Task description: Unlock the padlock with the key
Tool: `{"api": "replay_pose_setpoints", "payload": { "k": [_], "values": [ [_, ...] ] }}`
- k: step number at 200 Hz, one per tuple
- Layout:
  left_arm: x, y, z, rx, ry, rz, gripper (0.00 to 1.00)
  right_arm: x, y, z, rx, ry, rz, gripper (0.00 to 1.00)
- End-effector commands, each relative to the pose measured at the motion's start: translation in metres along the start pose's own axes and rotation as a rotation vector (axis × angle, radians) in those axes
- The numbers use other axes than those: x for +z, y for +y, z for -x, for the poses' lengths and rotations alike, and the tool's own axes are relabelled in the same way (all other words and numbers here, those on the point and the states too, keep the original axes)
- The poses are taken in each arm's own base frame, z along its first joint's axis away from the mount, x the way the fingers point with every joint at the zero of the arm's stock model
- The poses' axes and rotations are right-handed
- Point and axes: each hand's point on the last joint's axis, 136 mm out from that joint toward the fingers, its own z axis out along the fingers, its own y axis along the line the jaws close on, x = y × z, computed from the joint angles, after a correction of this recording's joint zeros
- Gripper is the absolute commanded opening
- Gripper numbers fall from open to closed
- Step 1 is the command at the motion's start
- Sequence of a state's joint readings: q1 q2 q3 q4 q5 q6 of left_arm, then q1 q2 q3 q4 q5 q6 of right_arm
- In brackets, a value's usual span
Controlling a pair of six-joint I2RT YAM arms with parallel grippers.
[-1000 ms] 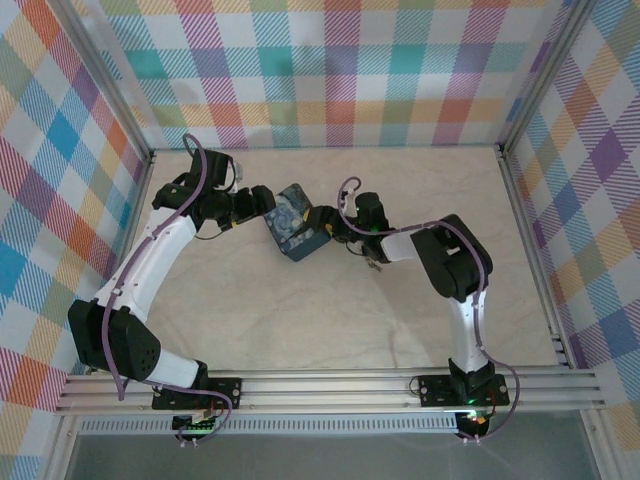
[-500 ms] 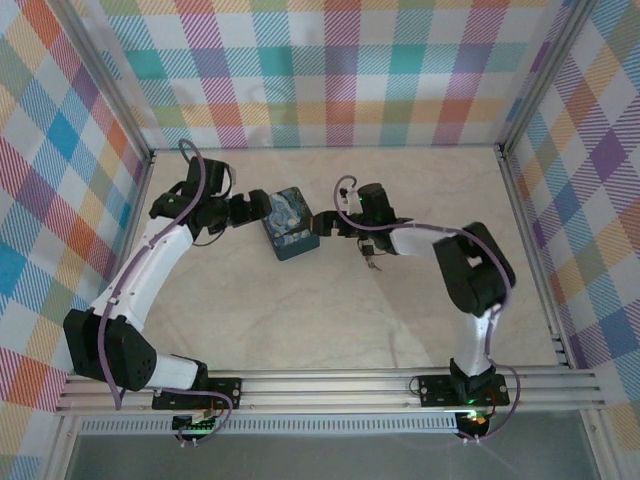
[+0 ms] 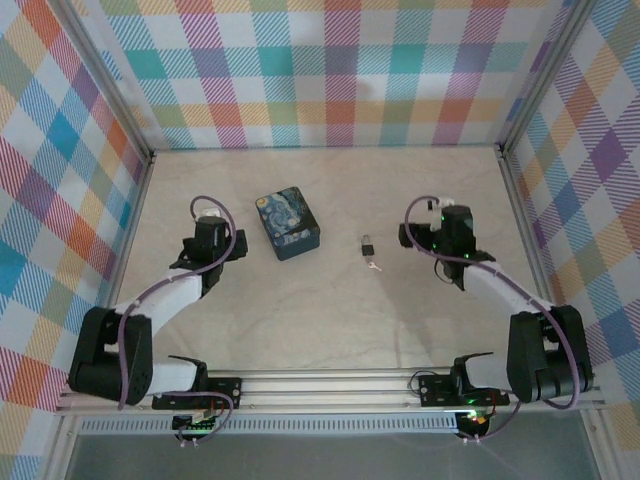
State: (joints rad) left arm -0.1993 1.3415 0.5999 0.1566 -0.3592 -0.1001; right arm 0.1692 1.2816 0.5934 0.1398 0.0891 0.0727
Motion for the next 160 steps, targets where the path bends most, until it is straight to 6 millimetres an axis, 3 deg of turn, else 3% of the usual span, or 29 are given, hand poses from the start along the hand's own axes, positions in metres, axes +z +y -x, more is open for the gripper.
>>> {"api": "replay_pose_setpoints", "payload": {
  "k": [1,21,23,39,54,106,125,147,160],
  "values": [
    [0.015,0.006,0.018,0.036,-0.170,0.041,0.96,-0.003,-0.010,-0.010,-0.069,-0.110,-0.015,1.00],
    [0.024,0.004,0.008,0.040,-0.230,0.009,1.00,-0.003,-0.021,0.003,-0.043,-0.246,-0.036,1.00],
    [0.024,0.004,0.008,0.039,-0.238,0.009,1.00,-0.004,-0.020,0.011,-0.048,-0.286,-0.035,1.00],
    [0.030,0.001,0.007,0.032,-0.208,-0.036,1.00,0.011,-0.030,0.020,-0.090,-0.305,-0.084,1.00],
    [0.037,0.001,0.007,0.011,-0.171,-0.083,1.00,0.033,-0.050,0.005,0.009,-0.271,-0.043,1.00],
    [0.038,0.000,0.007,0.016,-0.160,-0.088,1.00,0.029,-0.052,0.004,0.037,-0.276,-0.013,1.00],
    [0.042,-0.008,0.006,0.043,-0.128,-0.119,1.00,0.029,-0.052,0.004,0.037,-0.273,-0.013,1.00],
    [0.059,-0.017,0.005,0.086,0.004,-0.130,1.00,0.029,-0.053,0.004,0.036,-0.273,-0.017,1.00],
    [0.085,-0.027,-0.007,0.136,0.179,-0.127,1.00,0.029,-0.053,0.004,0.035,-0.272,-0.017,1.00]
  ]
}}
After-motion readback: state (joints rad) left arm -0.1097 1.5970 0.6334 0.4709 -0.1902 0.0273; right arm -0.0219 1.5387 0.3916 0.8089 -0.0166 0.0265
